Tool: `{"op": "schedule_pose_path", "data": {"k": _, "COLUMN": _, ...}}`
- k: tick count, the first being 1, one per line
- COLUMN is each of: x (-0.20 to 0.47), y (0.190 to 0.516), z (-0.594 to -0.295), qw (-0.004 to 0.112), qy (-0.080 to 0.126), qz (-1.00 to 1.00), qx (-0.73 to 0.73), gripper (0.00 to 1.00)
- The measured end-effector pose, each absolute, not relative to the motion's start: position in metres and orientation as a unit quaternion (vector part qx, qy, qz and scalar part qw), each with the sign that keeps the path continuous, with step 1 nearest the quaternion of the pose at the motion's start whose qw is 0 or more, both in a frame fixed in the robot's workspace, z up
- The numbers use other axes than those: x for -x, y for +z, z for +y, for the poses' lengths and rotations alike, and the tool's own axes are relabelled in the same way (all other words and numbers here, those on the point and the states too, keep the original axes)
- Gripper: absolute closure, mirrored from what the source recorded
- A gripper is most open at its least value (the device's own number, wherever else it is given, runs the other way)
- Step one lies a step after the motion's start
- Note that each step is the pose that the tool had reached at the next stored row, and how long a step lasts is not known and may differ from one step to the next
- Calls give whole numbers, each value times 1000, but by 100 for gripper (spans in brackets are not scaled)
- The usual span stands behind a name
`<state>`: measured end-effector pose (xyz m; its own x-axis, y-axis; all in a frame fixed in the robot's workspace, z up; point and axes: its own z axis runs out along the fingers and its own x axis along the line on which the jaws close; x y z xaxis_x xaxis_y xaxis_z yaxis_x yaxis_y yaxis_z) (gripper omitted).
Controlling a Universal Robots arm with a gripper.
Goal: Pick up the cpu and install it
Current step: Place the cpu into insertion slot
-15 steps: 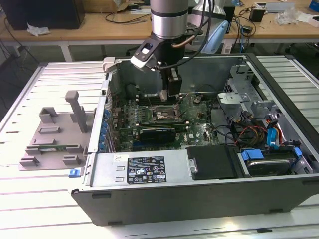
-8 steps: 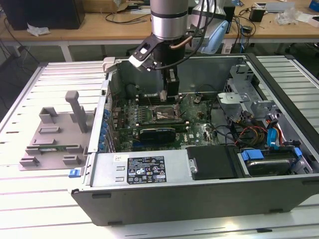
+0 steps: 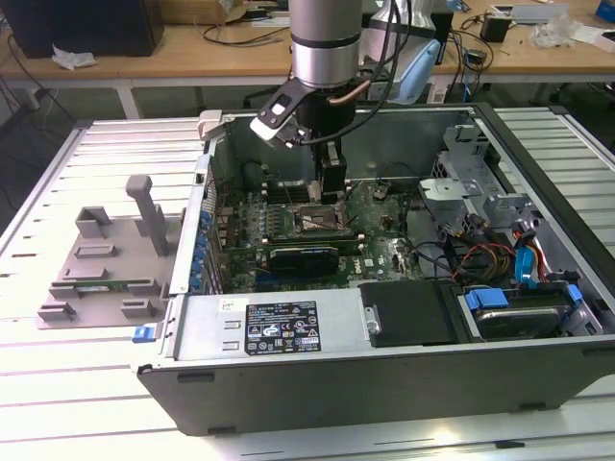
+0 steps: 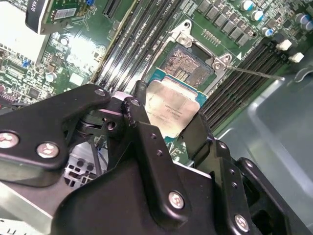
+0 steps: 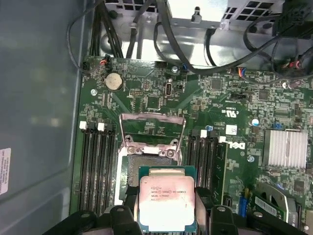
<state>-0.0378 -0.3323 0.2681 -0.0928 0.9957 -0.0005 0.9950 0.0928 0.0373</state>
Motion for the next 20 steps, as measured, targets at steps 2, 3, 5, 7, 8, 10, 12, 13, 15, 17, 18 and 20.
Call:
{"op": "schedule_pose_path", "data": {"k": 2, "x": 38, "y": 264, "z": -332, "qw": 13, "qy": 13, "qz": 745, "qx": -667, "gripper": 46}}
{"op": "schedule_pose_path", "data": {"k": 3, "x": 38, "y": 263, "z": -332, "qw": 14, "qy": 13, "qz": 744, "qx": -668, "gripper": 46}}
{"op": "schedule_pose_path", "data": {"k": 5, "x": 38, "y": 260, "z": -332, "qw": 14, "qy": 13, "qz": 737, "qx": -676, "gripper": 46}}
{"op": "schedule_pose_path", "data": {"k": 7, "x": 38, "y": 257, "z": -332, "qw": 14, "qy": 12, "qz": 730, "qx": -684, "gripper": 46}}
{"op": "schedule_pose_path", "data": {"k": 8, "x": 38, "y": 255, "z": -332, "qw": 14, "qy": 12, "qz": 728, "qx": -685, "gripper": 46}}
{"op": "schedule_pose_path", "data": {"k": 10, "x": 38, "y": 250, "z": -332, "qw": 14, "qy": 12, "qz": 727, "qx": -686, "gripper": 46}}
{"op": "schedule_pose_path", "data": {"k": 12, "x": 38, "y": 246, "z": -332, "qw": 14, "qy": 12, "qz": 727, "qx": -687, "gripper": 46}}
{"op": "schedule_pose_path", "data": {"k": 13, "x": 38, "y": 244, "z": -332, "qw": 15, "qy": 12, "qz": 727, "qx": -687, "gripper": 46}}
{"op": "schedule_pose_path", "data": {"k": 15, "x": 38, "y": 235, "z": -331, "qw": 15, "qy": 11, "qz": 727, "qx": -687, "gripper": 46}}
{"op": "schedule_pose_path", "data": {"k": 17, "x": 38, "y": 232, "z": -329, "qw": 15, "qy": 11, "qz": 727, "qx": -687, "gripper": 46}}
{"op": "schedule_pose_path", "data": {"k": 18, "x": 38, "y": 228, "z": -328, "qw": 15, "qy": 11, "qz": 727, "qx": -687, "gripper": 46}}
{"op": "schedule_pose_path", "data": {"k": 20, "x": 39, "y": 225, "z": -326, "qw": 15, "qy": 11, "qz": 727, "qx": -687, "gripper": 46}}
